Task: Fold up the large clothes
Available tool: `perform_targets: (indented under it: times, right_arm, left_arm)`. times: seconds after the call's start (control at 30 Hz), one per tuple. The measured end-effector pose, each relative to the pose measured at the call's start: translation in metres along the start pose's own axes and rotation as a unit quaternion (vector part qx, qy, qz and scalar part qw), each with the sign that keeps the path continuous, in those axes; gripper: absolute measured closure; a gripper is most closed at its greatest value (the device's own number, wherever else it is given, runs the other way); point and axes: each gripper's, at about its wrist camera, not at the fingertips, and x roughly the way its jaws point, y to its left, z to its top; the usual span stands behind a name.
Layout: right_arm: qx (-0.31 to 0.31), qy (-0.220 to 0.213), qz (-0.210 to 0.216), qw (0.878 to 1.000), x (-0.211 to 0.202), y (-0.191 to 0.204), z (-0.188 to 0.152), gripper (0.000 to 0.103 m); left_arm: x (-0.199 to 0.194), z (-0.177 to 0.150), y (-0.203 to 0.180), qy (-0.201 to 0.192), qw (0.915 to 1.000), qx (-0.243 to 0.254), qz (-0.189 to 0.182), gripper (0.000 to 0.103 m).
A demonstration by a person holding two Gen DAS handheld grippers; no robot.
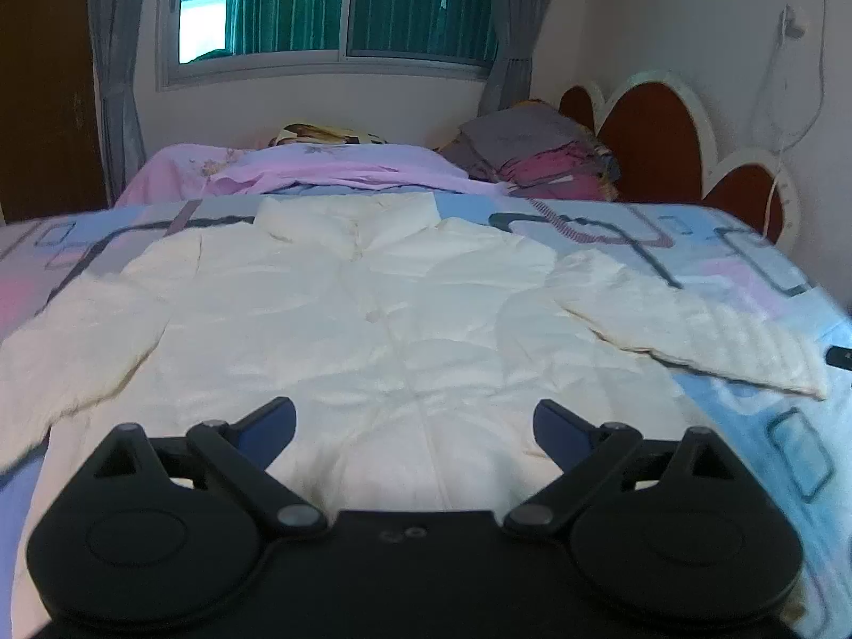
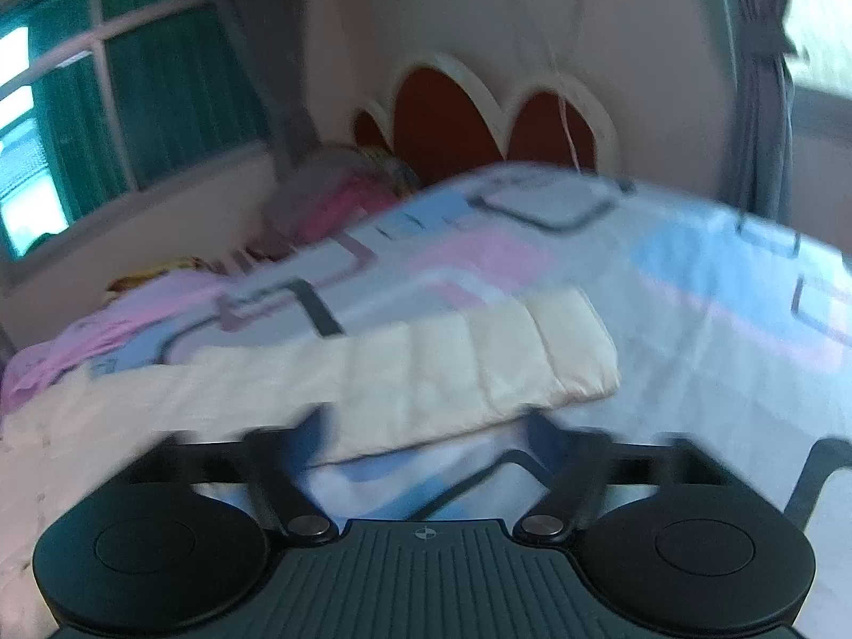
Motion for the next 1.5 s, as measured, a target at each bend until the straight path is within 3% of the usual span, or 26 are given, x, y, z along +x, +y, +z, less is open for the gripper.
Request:
perform_targets:
  times: [0.17, 0.3, 0.47, 0.67, 0.7, 0.8, 0.93, 1.1, 1.33, 1.5]
  right_arm:
    - [0.071, 0.014, 0.009, 0.997, 0.042, -0.042, 0.003, 0.038]
    - [0.138, 0.033, 0.024, 0.99, 0.073, -0.071, 0.002, 0.055]
    - [0.216, 0.048, 0.045, 0.974, 0.093, -0.099, -0.001, 0.056]
    - [0.231, 0.037, 0.05, 0.971, 0.097, -0.114, 0.008, 0.056]
    - [0.226, 0.037, 0.046, 0.972, 0.098, -0.115, 0.011, 0.059]
    - [0.2, 0.044, 0.03, 0.978, 0.101, -0.111, 0.017, 0.09]
    - [0.118, 0.022, 0.021, 0.993, 0.098, -0.085, 0.031, 0.096]
    - [0.014, -0.031, 0.068, 0.997, 0.075, -0.023, 0.051, 0.097]
    - [-0.12, -0.046, 0.172, 0.977, 0.041, 0.101, 0.036, 0.097]
    - [-0.197, -0.012, 0.231, 0.953, 0.027, 0.19, -0.006, 0.097]
  left_arm:
    - [0.029, 0.009, -0.006, 0.014, 0.9998, 0.007, 0.014, 0.007]
    - [0.053, 0.012, -0.01, 0.034, 0.9989, 0.017, 0.026, 0.007]
    - [0.07, 0.008, -0.011, 0.051, 0.9981, 0.016, 0.032, 0.008]
    - [0.076, 0.008, -0.014, 0.058, 0.9974, 0.014, 0.041, 0.008]
    - [0.076, 0.008, -0.013, 0.058, 0.9973, 0.013, 0.043, 0.008]
    - [0.076, 0.013, -0.008, 0.056, 0.9973, 0.001, 0.048, 0.008]
    - [0.071, 0.02, 0.001, 0.056, 0.9977, -0.02, 0.033, 0.009]
    - [0.059, 0.021, 0.014, 0.046, 0.9974, -0.021, 0.051, 0.009]
    - [0.048, 0.024, 0.062, 0.039, 0.9946, -0.049, 0.083, 0.007]
    - [0.045, 0.023, 0.1, 0.039, 0.9959, -0.068, 0.045, 0.011]
